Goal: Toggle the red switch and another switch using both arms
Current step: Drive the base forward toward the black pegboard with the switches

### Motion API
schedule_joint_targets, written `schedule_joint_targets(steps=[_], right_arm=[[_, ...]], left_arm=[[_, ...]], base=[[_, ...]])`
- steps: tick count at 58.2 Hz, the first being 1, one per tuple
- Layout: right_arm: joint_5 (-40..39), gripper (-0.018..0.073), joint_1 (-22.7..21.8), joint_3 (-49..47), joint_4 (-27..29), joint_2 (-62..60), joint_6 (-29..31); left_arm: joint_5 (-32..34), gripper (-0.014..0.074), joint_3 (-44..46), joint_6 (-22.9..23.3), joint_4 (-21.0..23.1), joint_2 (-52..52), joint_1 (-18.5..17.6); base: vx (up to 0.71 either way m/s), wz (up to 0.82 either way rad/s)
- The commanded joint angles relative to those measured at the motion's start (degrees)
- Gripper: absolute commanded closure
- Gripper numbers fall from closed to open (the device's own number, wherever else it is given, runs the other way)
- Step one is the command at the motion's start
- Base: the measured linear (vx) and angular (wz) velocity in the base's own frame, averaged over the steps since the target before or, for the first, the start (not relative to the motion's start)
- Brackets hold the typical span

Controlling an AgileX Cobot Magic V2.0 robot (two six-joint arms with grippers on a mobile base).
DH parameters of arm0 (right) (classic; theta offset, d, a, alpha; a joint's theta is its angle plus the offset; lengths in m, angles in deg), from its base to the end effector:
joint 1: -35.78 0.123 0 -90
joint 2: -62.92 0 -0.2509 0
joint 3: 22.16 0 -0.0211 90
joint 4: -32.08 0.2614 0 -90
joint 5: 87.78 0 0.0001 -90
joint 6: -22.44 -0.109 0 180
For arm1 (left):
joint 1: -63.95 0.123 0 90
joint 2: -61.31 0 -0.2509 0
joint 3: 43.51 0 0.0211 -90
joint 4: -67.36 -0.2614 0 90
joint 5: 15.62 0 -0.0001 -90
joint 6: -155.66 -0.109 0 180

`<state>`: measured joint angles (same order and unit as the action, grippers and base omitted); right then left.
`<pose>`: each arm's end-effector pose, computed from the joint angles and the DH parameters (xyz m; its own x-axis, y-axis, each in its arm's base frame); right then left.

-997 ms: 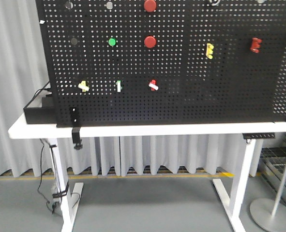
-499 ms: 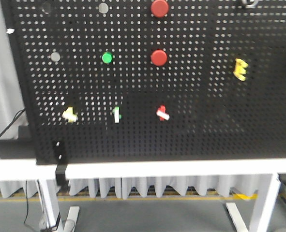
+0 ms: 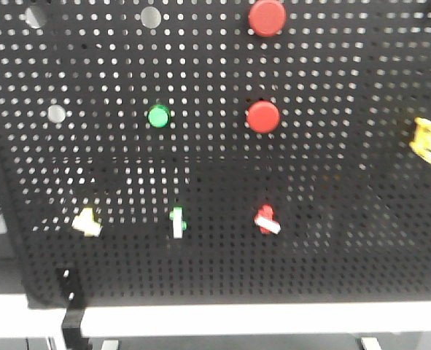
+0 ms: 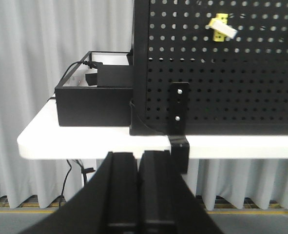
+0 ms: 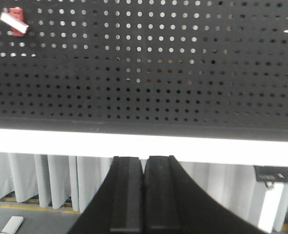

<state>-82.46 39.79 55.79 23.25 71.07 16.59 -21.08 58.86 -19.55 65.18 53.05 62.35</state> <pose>0.1198 0.0068 0.1947 -0.0207 -0.0529 -0.9984 -0.0569 0.9970 -0.0517 0.1198 -0.0029 0.1962 -0.0246 -0.0450 -0.9987 0.0232 0.9987 -0.0456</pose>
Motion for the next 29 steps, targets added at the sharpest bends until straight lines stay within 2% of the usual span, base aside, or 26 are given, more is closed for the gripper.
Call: schedule_joint_targets(steps=[1,29], right_arm=[[-4.5,0.0566,-0.2,0.3,-0.2,-0.5,0.3],[-4.5,0.0566,-0.2,0.3,-0.2,-0.5,0.3]], left_arm=[[4.9,0.0594,-1.0,0.2,0.4,0.4,0.0],[4.9,0.0594,-1.0,0.2,0.4,0.4,0.0]], base=[[0.20,0.03],[0.14,0.00]])
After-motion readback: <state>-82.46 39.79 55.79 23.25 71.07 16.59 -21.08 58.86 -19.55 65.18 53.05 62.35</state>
